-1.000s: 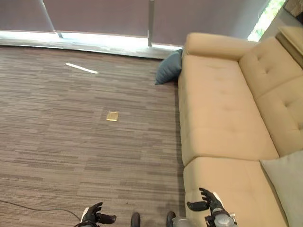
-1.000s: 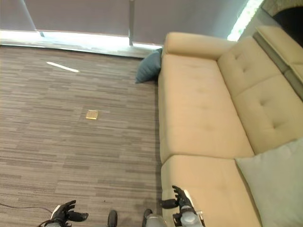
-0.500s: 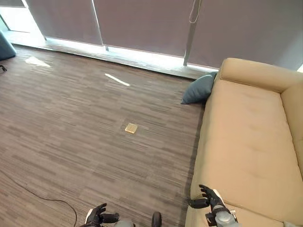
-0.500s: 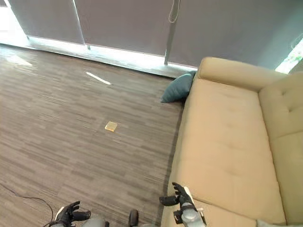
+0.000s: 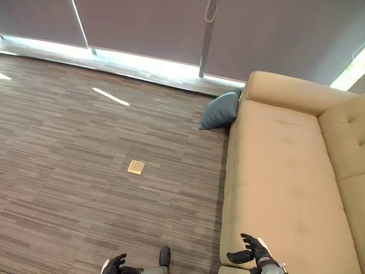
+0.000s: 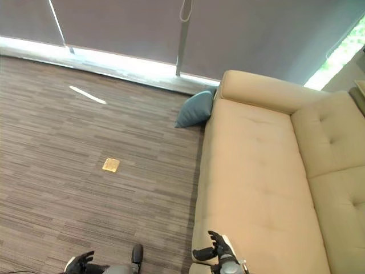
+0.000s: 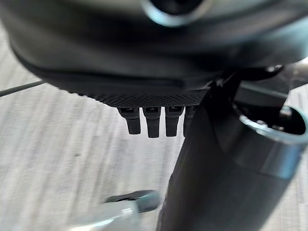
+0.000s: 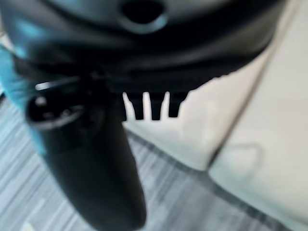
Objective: Pick up all the scattered cushions and arrange them neatly on the sofa.
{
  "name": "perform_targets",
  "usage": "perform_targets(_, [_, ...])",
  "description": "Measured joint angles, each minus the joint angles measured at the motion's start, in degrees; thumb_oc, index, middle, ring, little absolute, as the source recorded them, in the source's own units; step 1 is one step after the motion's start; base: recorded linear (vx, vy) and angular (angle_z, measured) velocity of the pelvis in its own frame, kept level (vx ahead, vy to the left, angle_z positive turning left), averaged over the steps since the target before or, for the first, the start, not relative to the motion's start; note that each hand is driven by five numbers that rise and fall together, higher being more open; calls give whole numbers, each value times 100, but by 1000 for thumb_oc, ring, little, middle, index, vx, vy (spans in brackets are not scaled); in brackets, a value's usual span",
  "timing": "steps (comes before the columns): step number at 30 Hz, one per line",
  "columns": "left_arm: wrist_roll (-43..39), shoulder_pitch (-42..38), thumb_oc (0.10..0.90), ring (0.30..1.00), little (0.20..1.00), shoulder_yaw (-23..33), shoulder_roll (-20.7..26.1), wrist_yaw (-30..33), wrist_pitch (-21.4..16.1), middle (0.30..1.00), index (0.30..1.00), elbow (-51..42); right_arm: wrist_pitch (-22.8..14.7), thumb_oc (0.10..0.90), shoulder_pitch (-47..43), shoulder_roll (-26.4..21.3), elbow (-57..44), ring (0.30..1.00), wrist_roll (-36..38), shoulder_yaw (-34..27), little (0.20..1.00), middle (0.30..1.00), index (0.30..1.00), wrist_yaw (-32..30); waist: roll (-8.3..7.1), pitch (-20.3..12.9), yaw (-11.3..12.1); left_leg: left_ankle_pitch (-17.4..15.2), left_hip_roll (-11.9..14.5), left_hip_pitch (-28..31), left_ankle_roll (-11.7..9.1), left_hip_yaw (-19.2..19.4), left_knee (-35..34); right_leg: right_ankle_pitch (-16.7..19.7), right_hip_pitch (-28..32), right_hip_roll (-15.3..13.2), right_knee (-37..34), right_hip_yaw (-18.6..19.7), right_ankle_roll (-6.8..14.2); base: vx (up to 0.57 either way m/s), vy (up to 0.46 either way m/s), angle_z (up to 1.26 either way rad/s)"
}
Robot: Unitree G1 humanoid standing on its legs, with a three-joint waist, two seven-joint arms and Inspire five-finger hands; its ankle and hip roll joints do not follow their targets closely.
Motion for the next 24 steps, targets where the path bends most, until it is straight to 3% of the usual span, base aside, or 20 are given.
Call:
perform_targets(2, [-14,-29,800,900,900,7,-32,43,-12,900,900,-93,-5,800,-127,38,-3,900,-28,10,900,900,900,5,121,87,36,-260,-4,204,284,12,-29,-64,-173,-249,-53,-205,-106,304,86,-14])
perform_targets(3, [-16,-55,800,900,900,5,-27,56,-8,900,900,-67,-13,800,-242,75,-60,900,-32,38,900,900,900,5,215,163,3,-246,43,347,36,-5,-31,-102,-263,-291,-478,-195,-86,329,64,-14])
perform_targets(5, [-19,-104,800,900,900,18,-6,82,-1,900,900,23,-12,800,-287,124,-107,900,-36,138,900,900,900,12,242,212,-2,-496,107,504,63,-9,-39,-146,-504,-133,-1261,-155,-25,369,46,-11])
perform_targets(6, [-19,-100,800,900,900,28,43,94,2,900,900,70,-17,800,-279,155,-201,900,-34,169,900,900,900,9,203,249,-46,-486,125,669,-220,5,-88,-6,-833,72,-1886,-139,-88,393,38,-8])
perform_targets(8, [-18,-119,800,900,900,76,51,90,-3,900,900,175,-5,800,-260,170,-165,900,-35,210,900,900,900,13,63,276,-44,-682,77,844,-280,35,-130,439,-1188,205,-2712,-198,-98,353,43,2])
perform_targets(9, [-15,-124,800,900,900,81,53,86,2,900,900,236,7,800,-230,185,-146,900,-34,204,900,900,900,12,-11,306,-98,-749,25,975,-309,-38,-145,669,-1248,232,-3189,-231,15,420,47,25])
perform_targets(10, [-9,-53,800,900,900,74,52,67,6,900,900,246,32,800,-148,190,-122,900,-34,178,900,900,900,15,-123,336,-159,-822,-38,1182,-303,-48,-239,974,-1264,226,-3690,-376,-38,217,21,36])
perform_targets(12, [18,132,800,900,900,35,-13,39,4,900,900,224,34,800,81,159,-13,900,-31,120,900,900,900,8,-214,209,-210,-1104,-88,1554,-339,-244,-226,1356,-1096,202,-3670,-361,-367,374,29,35])
perform_targets(13, [41,150,800,900,900,7,-49,42,4,900,900,218,42,800,117,142,58,900,-32,73,900,900,900,7,-156,188,-193,-1242,-2,1671,-354,-329,-221,1521,-1056,268,-3569,-359,-497,493,4,50])
perform_targets(15, [66,173,800,900,900,-34,-72,26,4,900,900,217,64,800,240,141,130,900,-29,-60,900,900,900,8,-49,127,-230,-1421,145,1769,-582,-542,67,1669,-875,420,-3529,-351,-721,303,-24,54])
perform_targets(16, [103,162,800,900,900,-27,-90,6,4,900,900,217,95,800,230,138,185,900,-23,-139,900,900,900,8,-29,110,-229,-1435,223,1679,-910,-536,584,1700,-553,477,-3757,-387,-902,163,-17,35])
perform_targets(17, [108,164,800,900,900,-25,-107,-19,4,900,900,211,95,800,223,113,179,900,-20,-152,900,900,900,8,-19,91,-216,-1407,223,1632,-1031,-522,969,1716,-273,517,-3962,-383,-1071,312,-51,25])
perform_targets(18, [109,186,800,900,900,-18,-138,-42,2,900,900,209,82,800,234,77,166,900,3,-180,900,900,900,1,-6,59,-212,-1444,205,1265,-1414,-477,1939,1825,87,520,-4276,-381,-1245,140,-34,11])
perform_targets(20, [108,172,800,900,900,-24,-192,-50,2,900,900,199,41,800,162,-8,169,900,31,-183,900,900,900,4,57,-64,-189,-1328,266,665,-1769,-384,3276,1719,350,580,-4604,-337,-1386,223,-45,6])
perform_targets(21, [109,74,800,900,900,-19,-196,-49,-3,900,900,131,28,800,5,-44,188,900,51,-177,900,900,900,3,64,-69,-127,-1339,453,141,-1757,-121,4045,1688,550,632,-4795,-250,-1440,250,-17,-1])
perform_targets(22, [109,60,800,900,900,-21,-179,-49,-2,900,900,124,13,800,-13,-34,211,900,76,-171,900,900,900,1,31,-58,-134,-1371,570,-29,-1646,71,4141,1739,633,626,-4886,-283,-1519,283,52,-12])
perform_targets(24, [109,-26,800,900,900,-41,-112,-62,0,900,900,26,-9,800,-241,-18,240,900,95,-162,900,900,900,0,-101,-9,-127,-1426,705,-377,-1496,162,3534,1644,918,596,-5095,-195,-1471,283,65,-7])
